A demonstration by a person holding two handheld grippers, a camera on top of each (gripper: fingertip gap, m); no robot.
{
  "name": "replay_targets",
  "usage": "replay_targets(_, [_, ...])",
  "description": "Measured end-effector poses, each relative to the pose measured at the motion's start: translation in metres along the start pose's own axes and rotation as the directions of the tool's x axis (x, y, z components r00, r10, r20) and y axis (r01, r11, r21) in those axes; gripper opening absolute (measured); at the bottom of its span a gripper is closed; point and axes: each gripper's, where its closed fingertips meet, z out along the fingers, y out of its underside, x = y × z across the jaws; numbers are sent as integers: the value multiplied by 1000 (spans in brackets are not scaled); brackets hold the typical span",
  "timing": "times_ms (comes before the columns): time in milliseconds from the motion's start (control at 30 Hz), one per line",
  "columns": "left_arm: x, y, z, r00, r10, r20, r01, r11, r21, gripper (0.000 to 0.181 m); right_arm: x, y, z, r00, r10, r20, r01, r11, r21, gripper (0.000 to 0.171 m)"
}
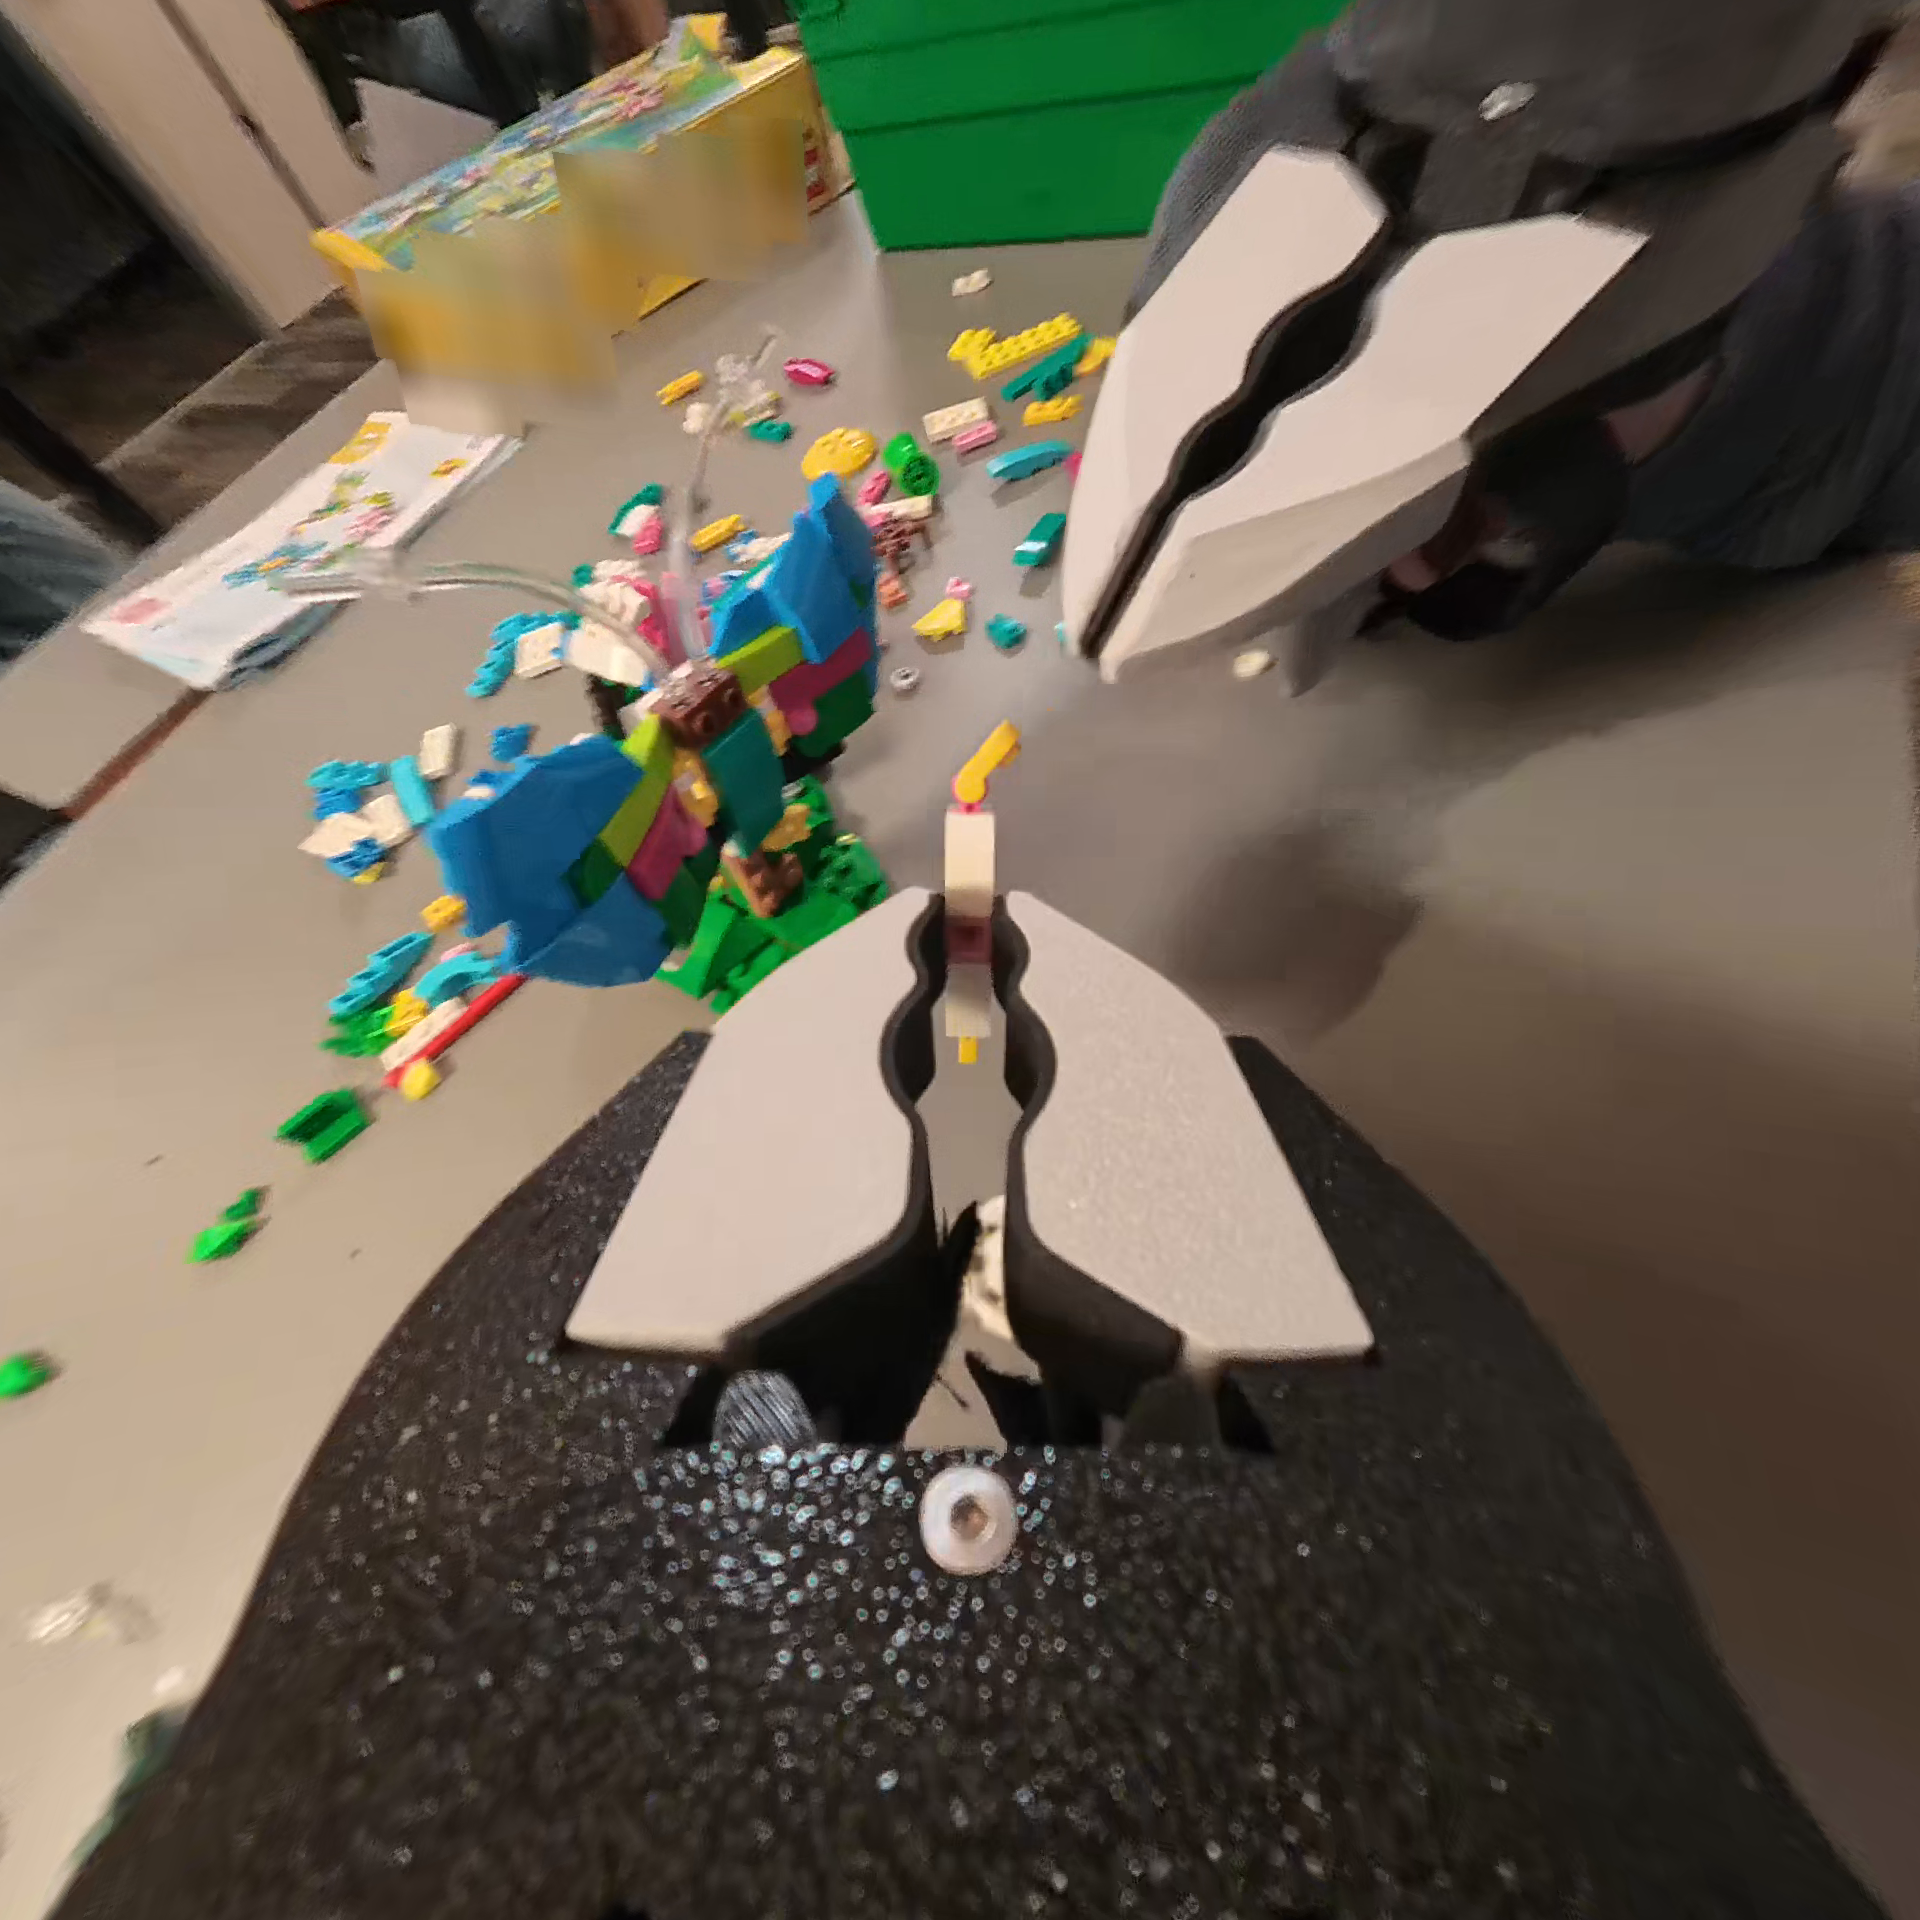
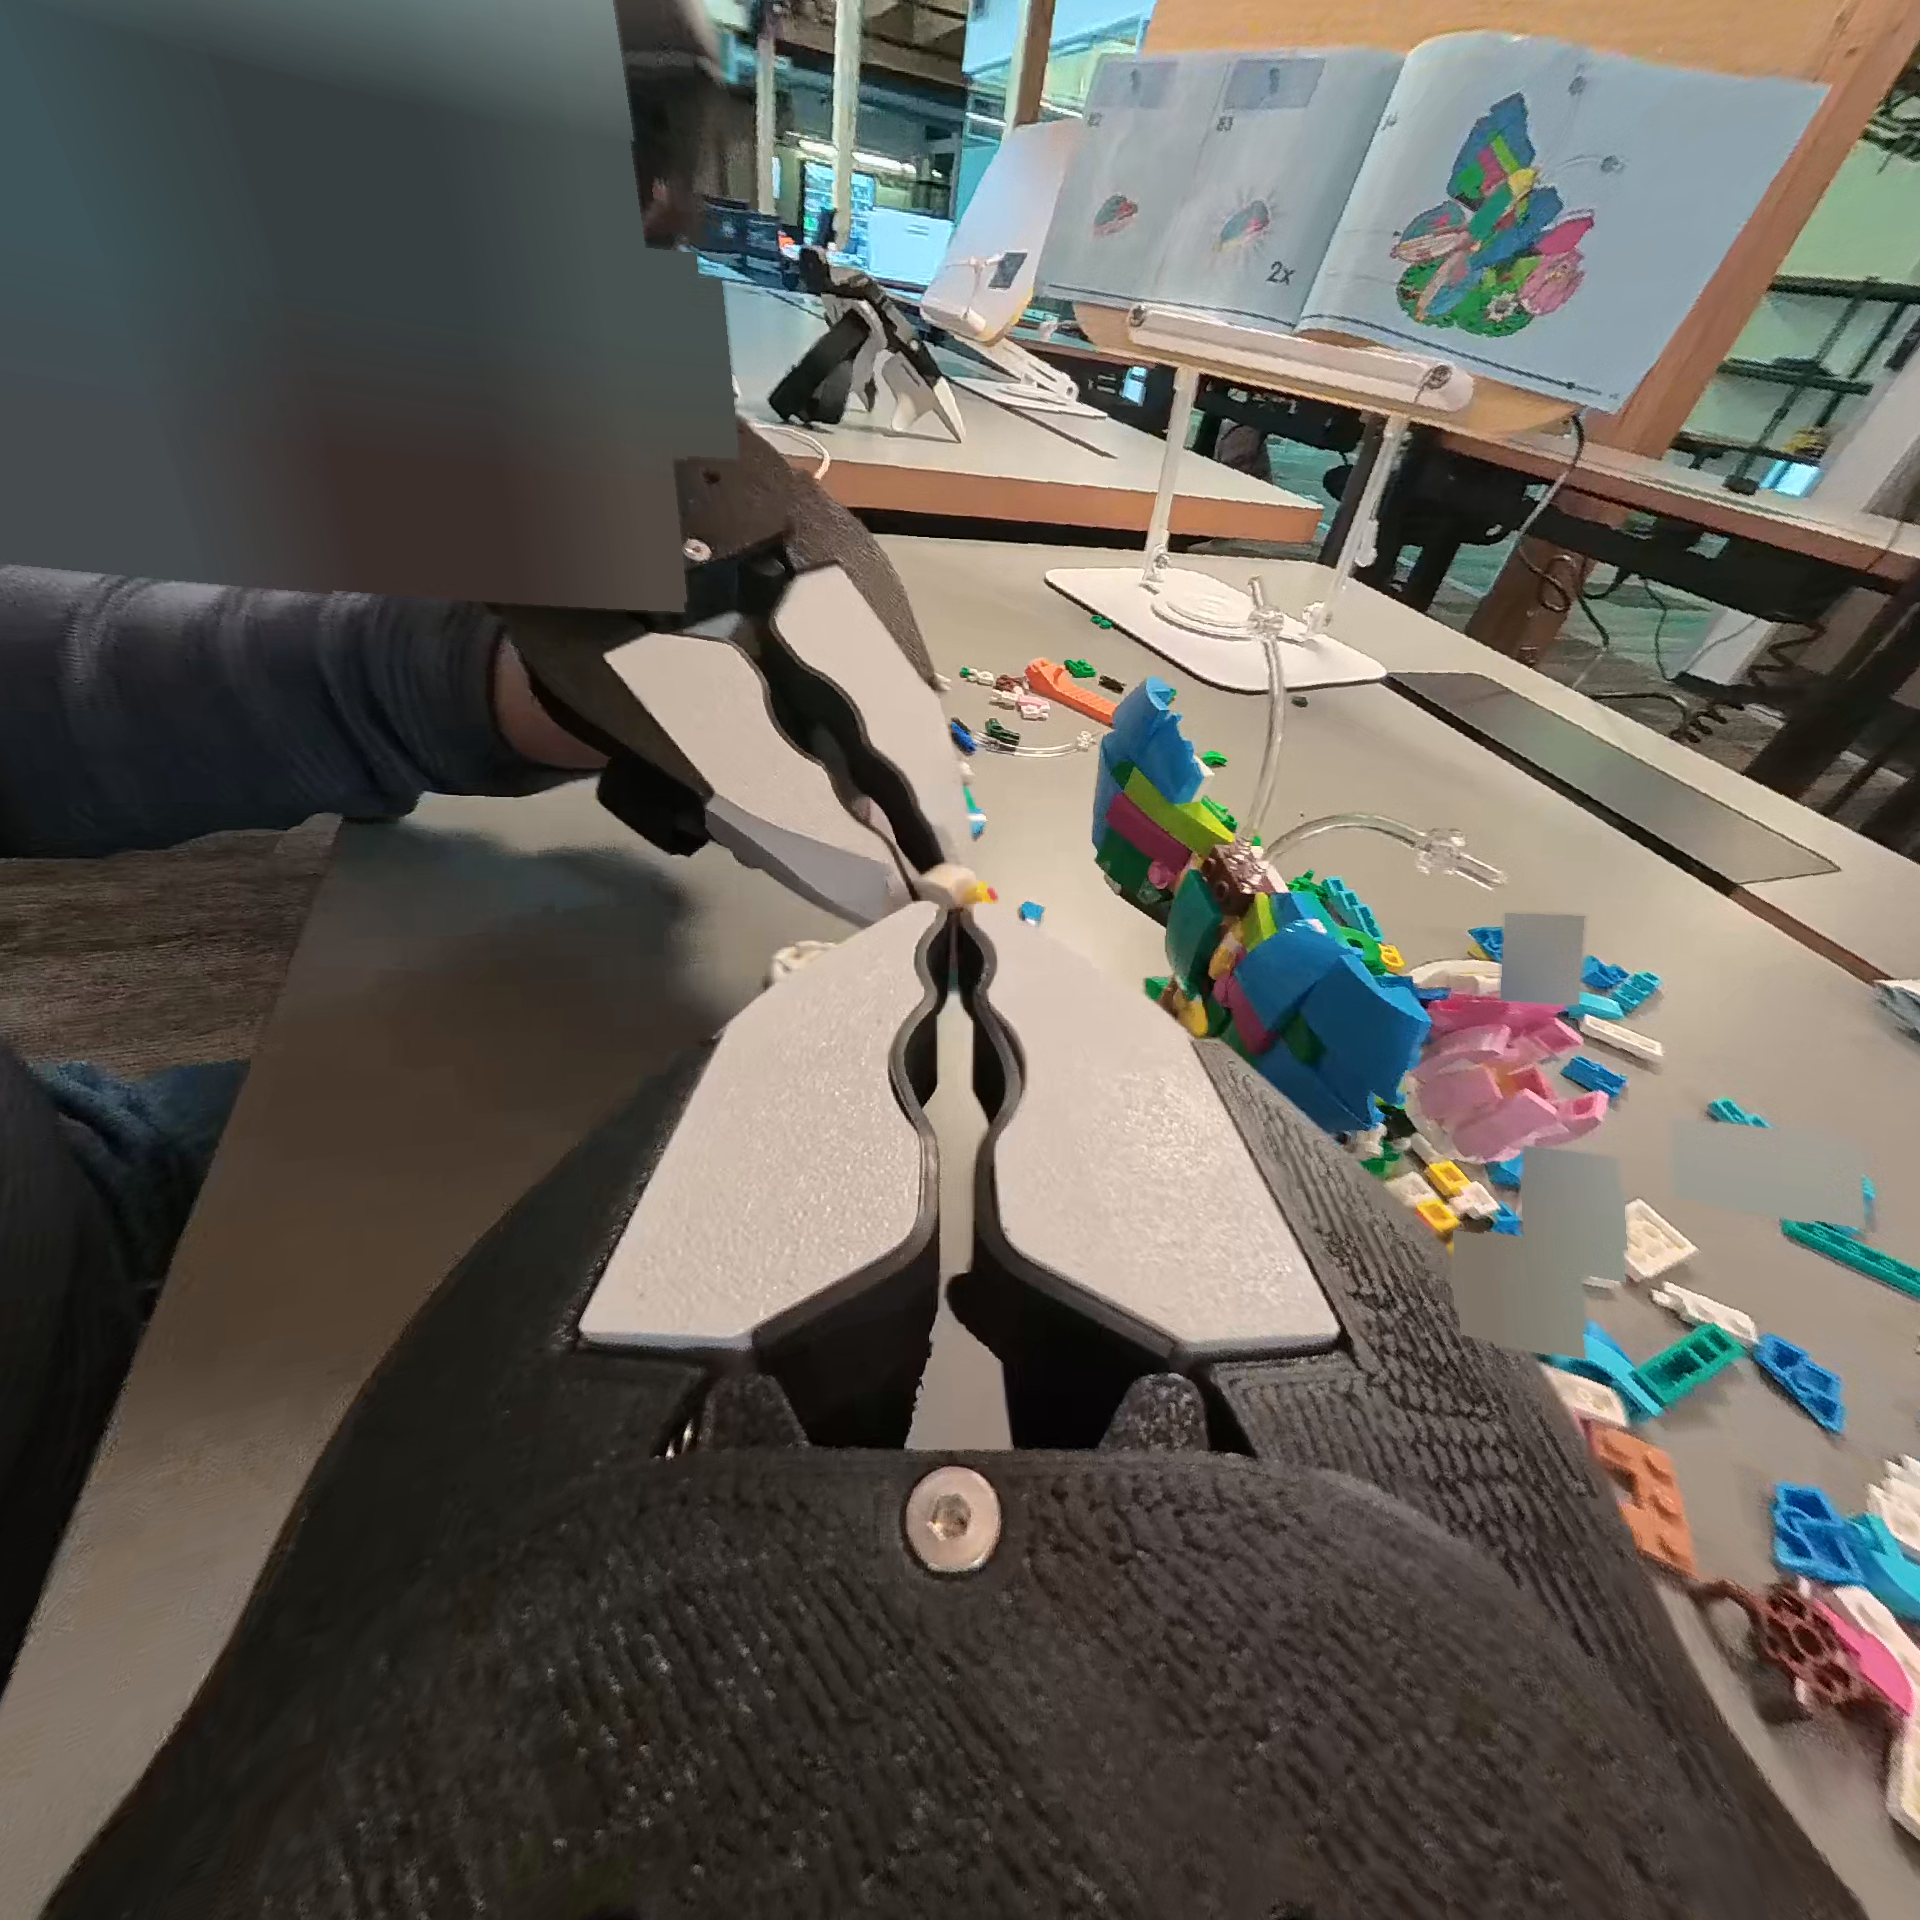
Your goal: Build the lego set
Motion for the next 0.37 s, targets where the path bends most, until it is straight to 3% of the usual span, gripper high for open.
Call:
replay_targets(167, [-20,19,0,953,225,201,-188,964,-190,8,8,12,1,998,-33,-53,30,997,-65,8])
replay_targets(267, [-20,25,5,922,316,225,-258,932,-254,8,8,16,4,995,-73,-70,66,993,-93,9])
replay_targets(367, [-18,28,8,926,314,211,-250,926,-283,8,10,22,6,988,-129,-89,116,983,-141,10])
